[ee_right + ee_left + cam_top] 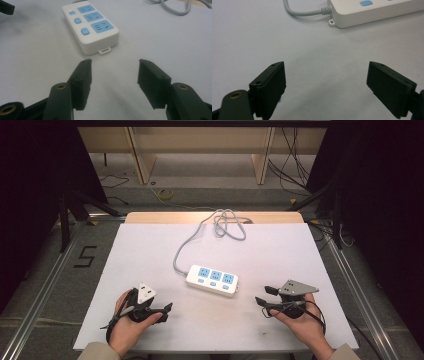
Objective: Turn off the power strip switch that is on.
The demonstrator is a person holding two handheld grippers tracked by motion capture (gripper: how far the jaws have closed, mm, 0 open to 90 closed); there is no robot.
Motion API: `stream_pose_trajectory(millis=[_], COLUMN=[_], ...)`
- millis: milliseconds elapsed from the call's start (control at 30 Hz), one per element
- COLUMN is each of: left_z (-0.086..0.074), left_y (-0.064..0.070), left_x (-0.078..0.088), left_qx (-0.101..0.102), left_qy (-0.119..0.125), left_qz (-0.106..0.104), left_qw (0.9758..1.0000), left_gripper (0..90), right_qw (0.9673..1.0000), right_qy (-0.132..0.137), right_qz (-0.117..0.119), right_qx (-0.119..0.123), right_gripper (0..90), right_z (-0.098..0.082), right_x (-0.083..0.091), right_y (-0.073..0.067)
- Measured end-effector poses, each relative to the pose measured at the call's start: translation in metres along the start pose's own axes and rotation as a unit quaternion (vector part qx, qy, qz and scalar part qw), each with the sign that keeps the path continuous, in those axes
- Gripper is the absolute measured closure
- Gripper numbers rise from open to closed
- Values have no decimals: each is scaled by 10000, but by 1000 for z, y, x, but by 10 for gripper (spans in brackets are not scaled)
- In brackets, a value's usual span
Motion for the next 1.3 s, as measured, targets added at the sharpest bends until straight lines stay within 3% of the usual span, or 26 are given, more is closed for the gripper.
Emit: stream_pose_trajectory(millis=[200, 233, 267, 300, 367, 400, 467, 800, 1300], left_z=[-1, -1, -1, -1, 0, 0, 0, 1, 2], left_y=[-1, -1, -2, -2, -3, -3, -3, -2, 0], left_x=[0, 0, 0, 1, 1, 1, 0, 0, -1], left_qx=[-6, -2, 8, 13, 8, 9, 9, 6, -23], left_qy=[-7, -8, 9, 11, 24, 18, 16, 30, 32], left_qz=[31, 34, 50, 54, 60, 55, 59, 61, 34], left_qw=[10000, 10000, 10000, 10000, 10000, 10000, 10000, 10000, 10000], left_gripper=[157, 157, 157, 158, 158, 158, 158, 159, 159], right_qw=[10000, 9999, 9999, 9998, 9996, 9996, 9991, 9994, 9994], right_qy=[39, 45, 45, 20, -42, -42, -48, -130, -157], right_qz=[-37, -82, -82, -107, -157, -157, -240, -251, -193], right_qx=[42, 83, 83, 155, 249, 249, 345, 219, 248], right_gripper=[515, 592, 592, 702, 817, 817, 900, 900, 900], right_z=[2, 3, 3, 3, 3, 3, 3, 4, 9], right_x=[1, 2, 2, 3, 4, 4, 6, 5, 2], right_y=[0, 0, 0, 0, 0, 0, 0, -1, -5])
Point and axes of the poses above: each handheld gripper's, and its own axes: x roughly backward along the jaws, z roughly out of its top, y roughly to its right, the point moved 9 cm from there along -x, roughly forward along the jaws, and after that the axes turned 14 degrees about -x, right-handed, at the moved point
